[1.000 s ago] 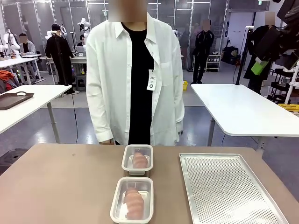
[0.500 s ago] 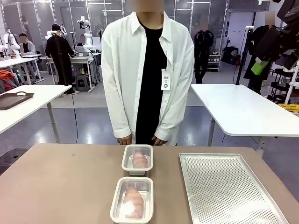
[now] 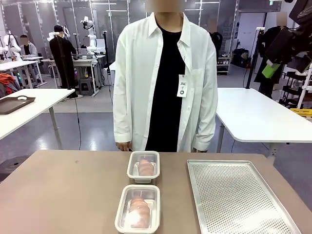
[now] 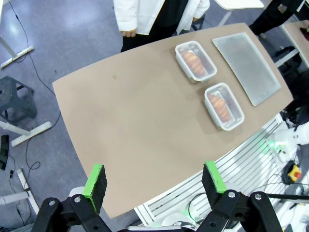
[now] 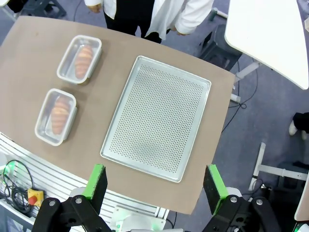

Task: Place the bread into the airtight container.
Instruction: Pick up a Butter Roll and place it into an empty Airtight Container.

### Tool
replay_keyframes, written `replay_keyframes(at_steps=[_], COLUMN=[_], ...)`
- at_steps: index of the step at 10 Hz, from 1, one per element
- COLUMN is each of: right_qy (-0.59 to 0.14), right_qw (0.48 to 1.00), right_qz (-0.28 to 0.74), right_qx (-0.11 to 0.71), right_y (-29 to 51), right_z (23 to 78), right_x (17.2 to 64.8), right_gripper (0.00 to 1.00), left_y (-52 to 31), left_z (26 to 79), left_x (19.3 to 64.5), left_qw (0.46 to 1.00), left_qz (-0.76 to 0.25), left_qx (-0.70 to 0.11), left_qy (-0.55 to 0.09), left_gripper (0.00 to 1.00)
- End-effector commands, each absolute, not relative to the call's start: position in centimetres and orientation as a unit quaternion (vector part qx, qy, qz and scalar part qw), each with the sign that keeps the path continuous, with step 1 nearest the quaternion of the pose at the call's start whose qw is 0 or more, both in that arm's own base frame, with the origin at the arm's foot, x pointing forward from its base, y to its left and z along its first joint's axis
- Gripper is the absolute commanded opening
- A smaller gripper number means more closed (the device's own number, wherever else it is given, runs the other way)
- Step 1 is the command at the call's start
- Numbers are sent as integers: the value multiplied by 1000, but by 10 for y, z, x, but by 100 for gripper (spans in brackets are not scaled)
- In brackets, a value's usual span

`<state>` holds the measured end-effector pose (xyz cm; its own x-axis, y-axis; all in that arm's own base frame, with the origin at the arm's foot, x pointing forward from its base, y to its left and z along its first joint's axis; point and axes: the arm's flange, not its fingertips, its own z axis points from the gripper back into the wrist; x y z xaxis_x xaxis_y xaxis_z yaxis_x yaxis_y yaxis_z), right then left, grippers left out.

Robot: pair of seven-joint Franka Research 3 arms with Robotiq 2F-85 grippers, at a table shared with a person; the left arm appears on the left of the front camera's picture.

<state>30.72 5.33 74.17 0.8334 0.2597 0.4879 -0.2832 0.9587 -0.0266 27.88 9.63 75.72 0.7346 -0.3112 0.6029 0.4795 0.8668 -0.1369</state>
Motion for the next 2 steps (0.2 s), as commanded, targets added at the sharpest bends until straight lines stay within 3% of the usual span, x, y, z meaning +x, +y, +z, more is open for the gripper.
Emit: replay_keyframes(at_steps=[1, 2], right_qy=[-251, -251], right_qw=[956, 956], right_qz=[148, 148], right_qx=[28, 28], right_y=[53, 53], right_z=[743, 743], right_x=[306, 306], right_gripper=[100, 100], left_y=[97, 97], left_z=[759, 759], left_x=[279, 279], left_qw=[918, 918], left_qz=[-222, -222], left_qx=[-142, -142], left_qy=[-295, -295], left_gripper=[100, 100])
